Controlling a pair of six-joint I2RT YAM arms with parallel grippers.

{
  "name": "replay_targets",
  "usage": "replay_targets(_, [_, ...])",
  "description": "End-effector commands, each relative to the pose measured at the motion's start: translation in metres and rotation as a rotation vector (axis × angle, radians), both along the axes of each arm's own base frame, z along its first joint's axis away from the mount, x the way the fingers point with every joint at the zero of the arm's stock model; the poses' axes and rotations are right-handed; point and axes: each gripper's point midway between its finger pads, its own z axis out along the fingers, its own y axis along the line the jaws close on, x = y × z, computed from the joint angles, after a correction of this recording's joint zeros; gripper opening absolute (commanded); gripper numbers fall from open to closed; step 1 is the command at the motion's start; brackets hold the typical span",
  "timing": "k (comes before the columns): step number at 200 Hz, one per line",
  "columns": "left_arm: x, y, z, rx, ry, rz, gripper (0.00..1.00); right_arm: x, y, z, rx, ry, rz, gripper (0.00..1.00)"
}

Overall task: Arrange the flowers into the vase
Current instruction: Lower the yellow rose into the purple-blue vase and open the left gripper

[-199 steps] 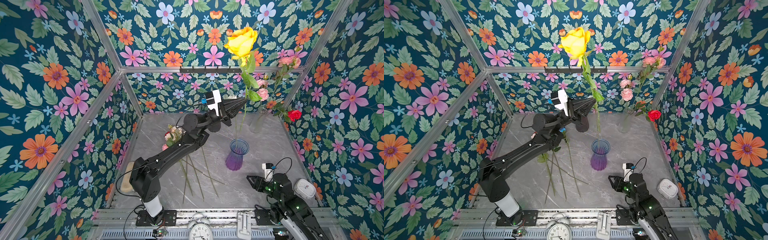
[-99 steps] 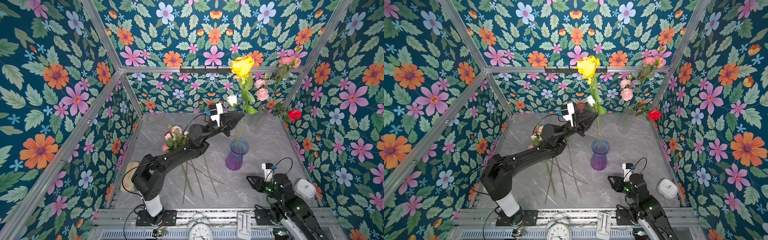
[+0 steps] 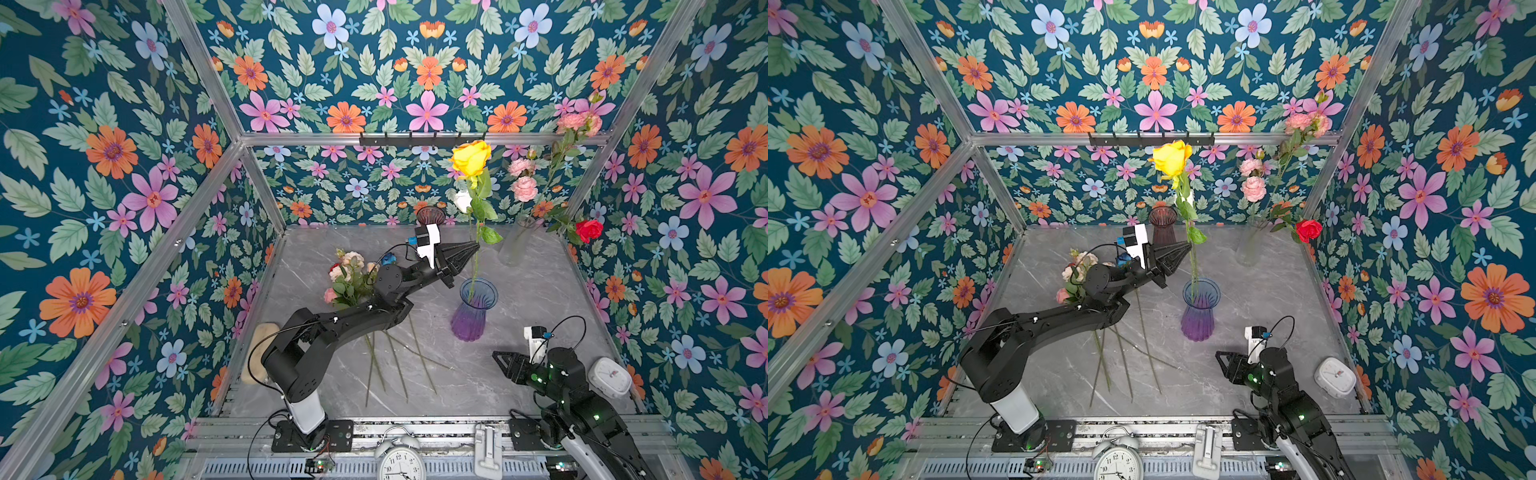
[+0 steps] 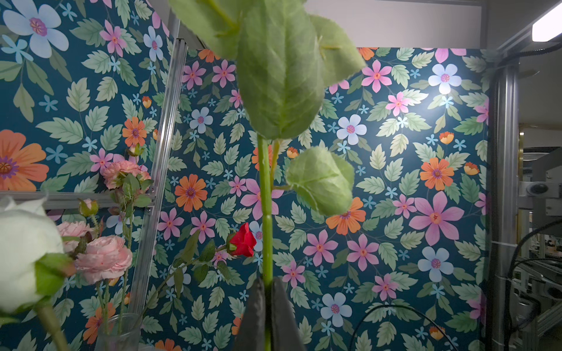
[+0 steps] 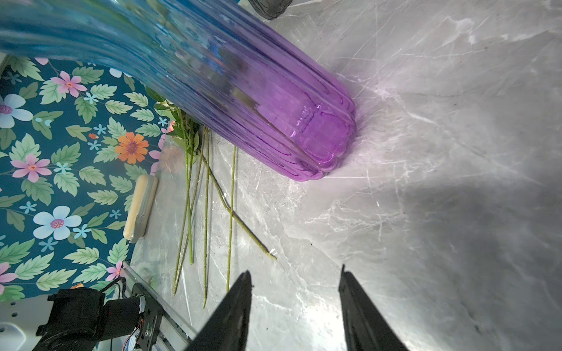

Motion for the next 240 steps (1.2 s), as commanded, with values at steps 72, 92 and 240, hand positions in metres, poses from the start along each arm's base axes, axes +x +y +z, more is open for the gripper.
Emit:
replay_targets(72, [0.007, 0.027, -0.09, 0.394, 0.23, 0.187, 0.64, 0.004, -0.004, 0.0, -0.02, -0.016, -0.024, 0.49])
replay_targets(92, [0.004, 0.053, -0.112, 0.512, 0.27, 0.297, 0.66, 0.005, -0.005, 0.0, -0.023, -0.012, -0.027, 0.49])
replay_targets(240, [0.02, 0.185, -0.22, 0.946, 0.774, 0.78, 0.57, 0.006, -0.006, -0.004, -0.033, 0.012, -0.041, 0.49])
